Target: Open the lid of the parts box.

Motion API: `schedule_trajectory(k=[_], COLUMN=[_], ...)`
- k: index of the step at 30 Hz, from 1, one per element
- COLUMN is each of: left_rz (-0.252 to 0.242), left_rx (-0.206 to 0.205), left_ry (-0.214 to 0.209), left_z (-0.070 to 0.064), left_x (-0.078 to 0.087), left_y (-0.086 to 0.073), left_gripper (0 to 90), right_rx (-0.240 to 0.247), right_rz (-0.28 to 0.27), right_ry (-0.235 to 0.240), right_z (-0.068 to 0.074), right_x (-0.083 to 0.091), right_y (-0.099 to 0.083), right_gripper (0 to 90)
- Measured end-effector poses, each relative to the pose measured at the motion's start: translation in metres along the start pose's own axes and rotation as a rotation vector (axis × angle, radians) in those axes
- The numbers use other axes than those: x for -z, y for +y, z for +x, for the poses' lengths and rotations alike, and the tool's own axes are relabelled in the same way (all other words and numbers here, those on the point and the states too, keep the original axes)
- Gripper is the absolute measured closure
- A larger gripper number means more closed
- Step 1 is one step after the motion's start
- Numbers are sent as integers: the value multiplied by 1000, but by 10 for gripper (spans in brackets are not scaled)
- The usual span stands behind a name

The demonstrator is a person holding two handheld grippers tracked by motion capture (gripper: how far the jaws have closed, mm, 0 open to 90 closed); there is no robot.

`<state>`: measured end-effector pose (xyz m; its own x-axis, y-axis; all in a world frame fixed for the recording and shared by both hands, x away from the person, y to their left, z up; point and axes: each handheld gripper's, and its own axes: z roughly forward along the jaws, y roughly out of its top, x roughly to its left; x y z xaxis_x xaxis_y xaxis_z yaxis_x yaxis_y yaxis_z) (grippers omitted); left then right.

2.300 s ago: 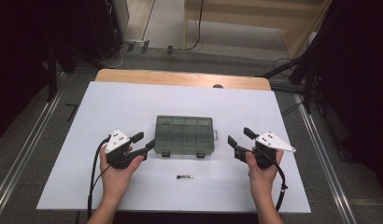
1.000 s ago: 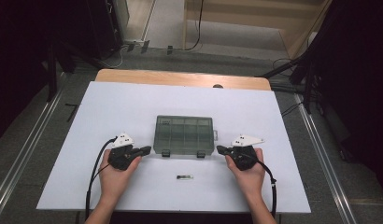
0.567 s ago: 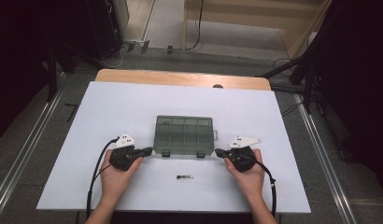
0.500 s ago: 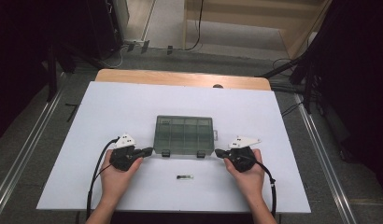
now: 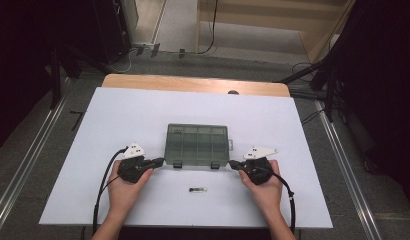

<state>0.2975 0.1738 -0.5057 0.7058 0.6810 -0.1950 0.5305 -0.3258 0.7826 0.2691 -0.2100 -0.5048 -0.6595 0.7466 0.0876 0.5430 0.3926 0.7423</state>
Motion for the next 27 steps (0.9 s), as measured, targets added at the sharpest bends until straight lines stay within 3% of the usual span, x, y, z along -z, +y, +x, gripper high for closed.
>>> schedule_trajectory(k=[8, 14, 21, 27], left_rz=[-11, -19, -82, -132], left_rx=[7, 7, 10, -19], left_ry=[-9, -15, -41, -54], left_z=[0, 1, 0, -3], left_x=[0, 2, 6, 10], left_y=[0, 1, 4, 7], left_gripper=[900, 900, 900, 900], right_rx=[-3, -31, -40, -36], right_rz=[-9, -57, -87, -126], right_ry=[2, 27, 31, 16], right_z=[0, 0, 2, 4], right_x=[1, 8, 10, 11], right_y=[1, 4, 5, 7], right_gripper=[900, 900, 900, 900])
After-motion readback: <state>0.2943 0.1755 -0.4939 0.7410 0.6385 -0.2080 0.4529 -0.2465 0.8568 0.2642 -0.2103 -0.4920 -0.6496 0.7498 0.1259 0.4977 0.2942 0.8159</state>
